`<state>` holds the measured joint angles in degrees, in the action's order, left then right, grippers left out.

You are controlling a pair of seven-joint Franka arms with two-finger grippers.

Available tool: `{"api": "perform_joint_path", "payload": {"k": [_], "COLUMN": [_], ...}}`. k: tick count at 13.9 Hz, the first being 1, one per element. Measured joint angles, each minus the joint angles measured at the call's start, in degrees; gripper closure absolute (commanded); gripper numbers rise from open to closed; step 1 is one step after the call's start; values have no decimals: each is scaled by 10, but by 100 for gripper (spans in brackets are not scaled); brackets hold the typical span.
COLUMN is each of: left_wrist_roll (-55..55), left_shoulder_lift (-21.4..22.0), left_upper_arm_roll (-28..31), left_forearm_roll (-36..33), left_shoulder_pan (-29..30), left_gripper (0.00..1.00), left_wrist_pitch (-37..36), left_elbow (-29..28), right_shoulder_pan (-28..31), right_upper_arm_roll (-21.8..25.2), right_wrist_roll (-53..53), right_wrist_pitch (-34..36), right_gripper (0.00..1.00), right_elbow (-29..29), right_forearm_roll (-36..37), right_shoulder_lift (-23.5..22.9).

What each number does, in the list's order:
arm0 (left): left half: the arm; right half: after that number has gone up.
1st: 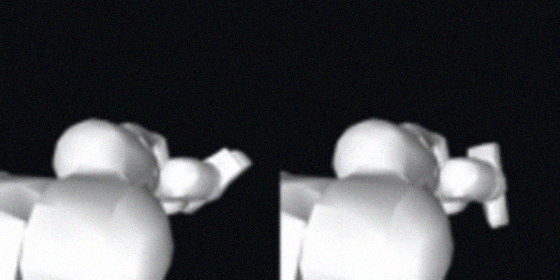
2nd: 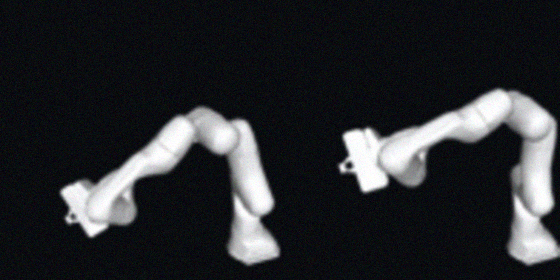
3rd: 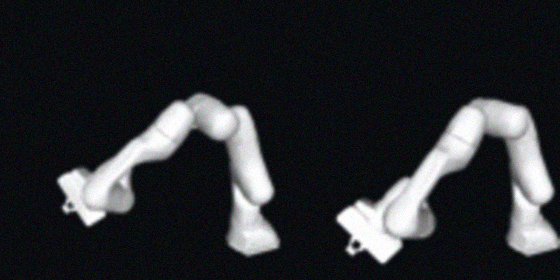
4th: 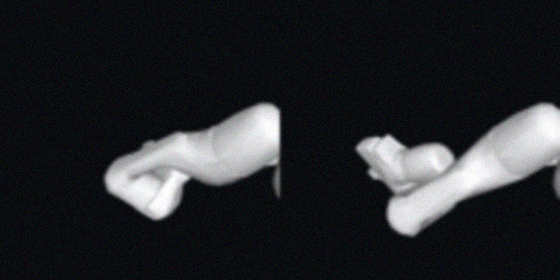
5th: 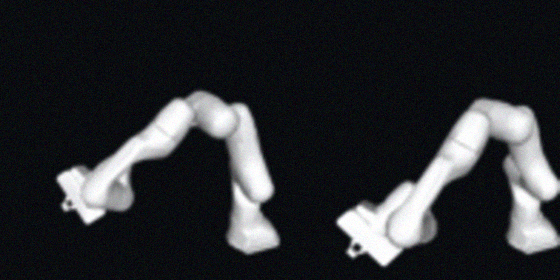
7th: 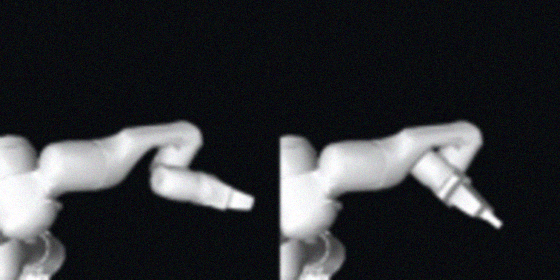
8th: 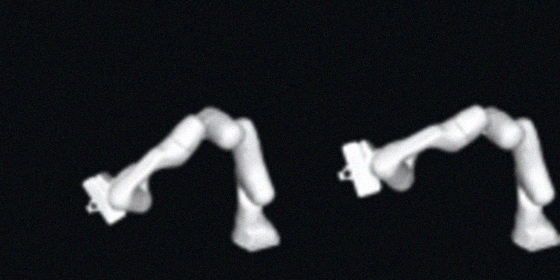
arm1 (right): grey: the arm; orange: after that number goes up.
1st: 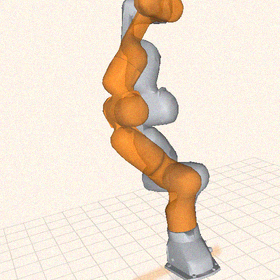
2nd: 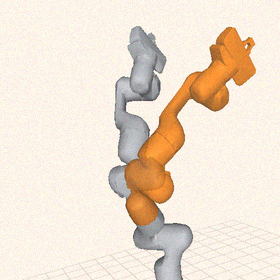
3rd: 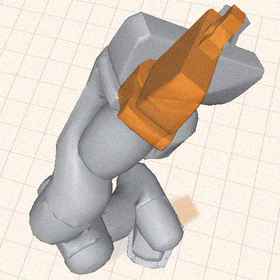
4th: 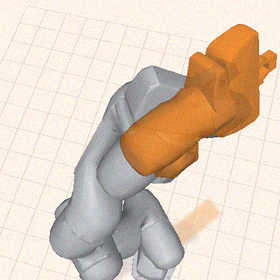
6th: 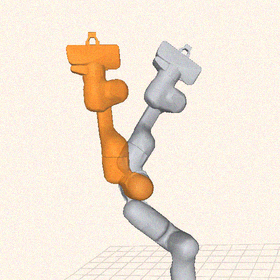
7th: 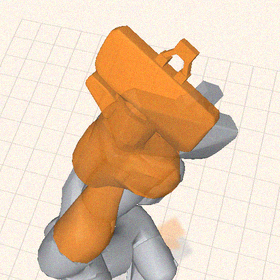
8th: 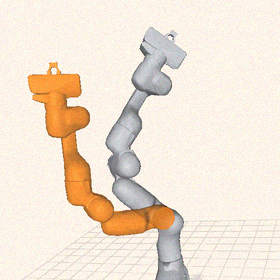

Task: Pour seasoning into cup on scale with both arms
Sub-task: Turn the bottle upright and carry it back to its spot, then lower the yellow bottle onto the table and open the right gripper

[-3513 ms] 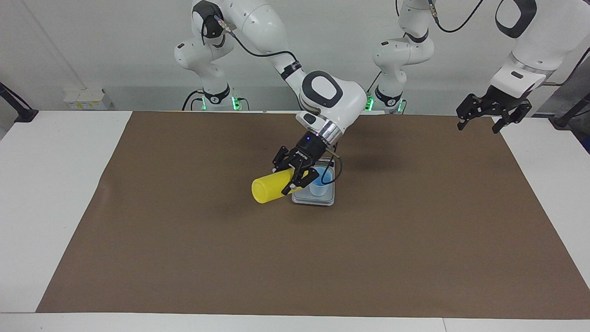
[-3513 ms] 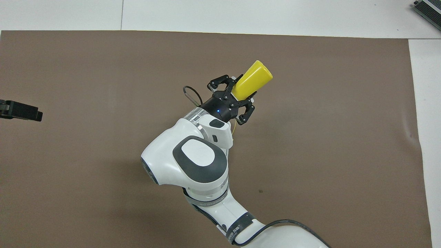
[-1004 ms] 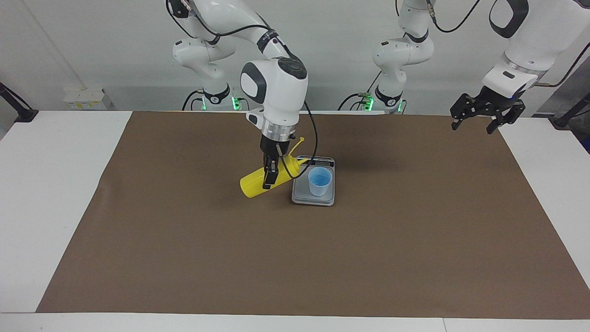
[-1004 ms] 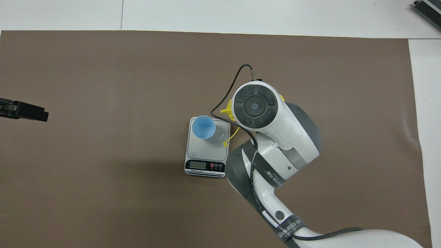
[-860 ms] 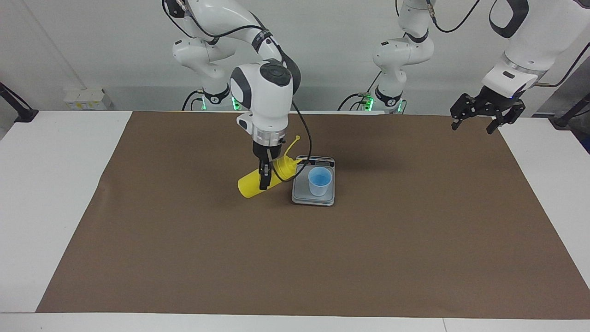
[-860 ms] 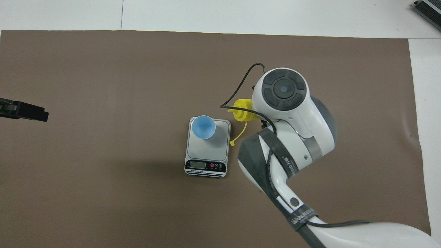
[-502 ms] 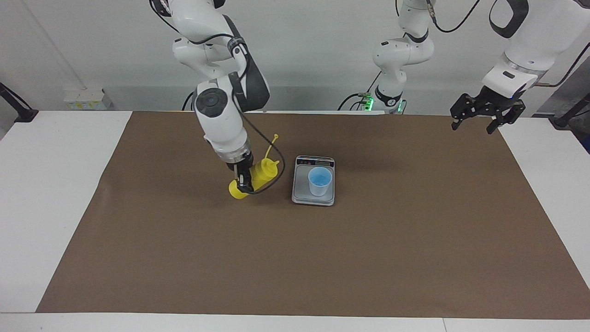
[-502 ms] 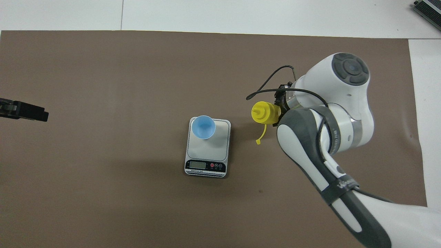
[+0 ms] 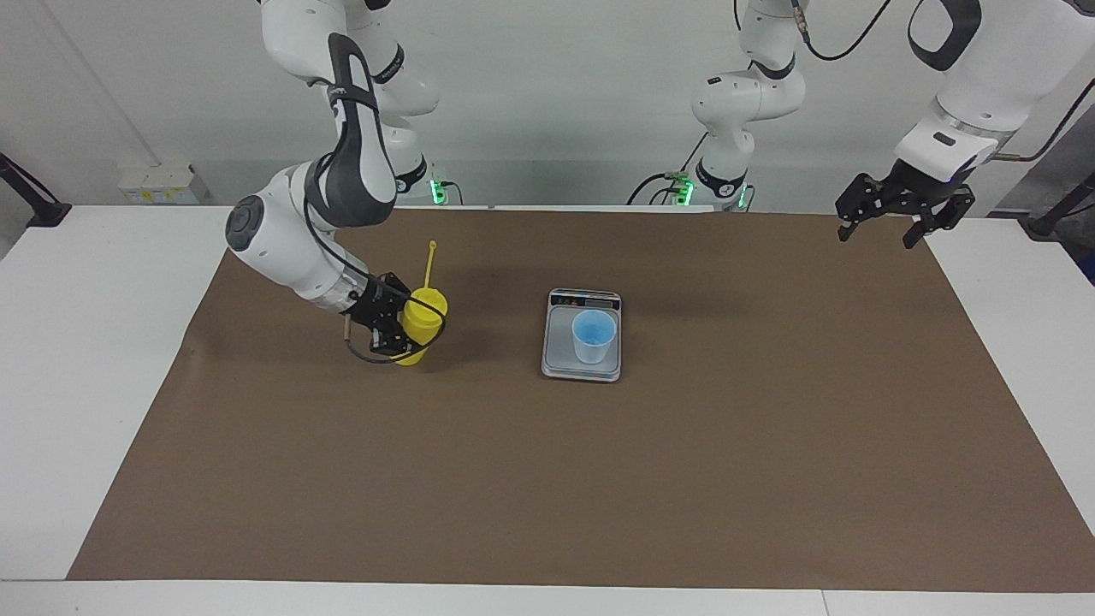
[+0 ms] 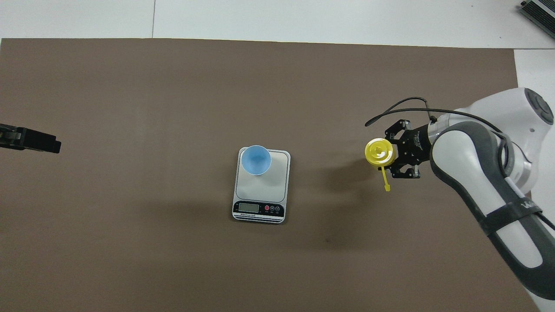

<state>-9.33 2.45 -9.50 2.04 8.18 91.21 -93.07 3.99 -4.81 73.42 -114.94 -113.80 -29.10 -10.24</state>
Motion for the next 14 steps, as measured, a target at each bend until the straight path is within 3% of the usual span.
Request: {"api": "perform_joint_path", "payload": {"k": [3, 4, 5, 11, 14], "left_wrist_roll": [0, 0, 0, 0, 0], "left_shoulder_lift": [0, 0, 0, 0, 0], "left_upper_arm_roll": [0, -1, -1, -1, -2], "left_forearm_roll": [0, 0, 0, 0, -8], "left_shoulder_pan": [0, 0, 0, -1, -1], "left_gripper": [0, 0, 0, 0, 0], "left_wrist_pitch": [0, 0, 0, 0, -9], "left_elbow": [-2, -2, -2, -3, -3], "right_shoulder_pan": [39, 47, 50, 52, 69], "right_upper_arm_roll": [0, 0, 0, 2, 3], "right_wrist_roll": [-98, -122, -131, -142, -184], "right_wrist_pitch": [0, 0, 0, -6, -8], "right_gripper": [100, 33, 0, 0, 0], "right_elbow": [-33, -43, -48, -51, -38], "right_forearm_roll": [-61, -70, -74, -64, 16], "right_shoulder_lift": [4, 4, 5, 22, 35]}}
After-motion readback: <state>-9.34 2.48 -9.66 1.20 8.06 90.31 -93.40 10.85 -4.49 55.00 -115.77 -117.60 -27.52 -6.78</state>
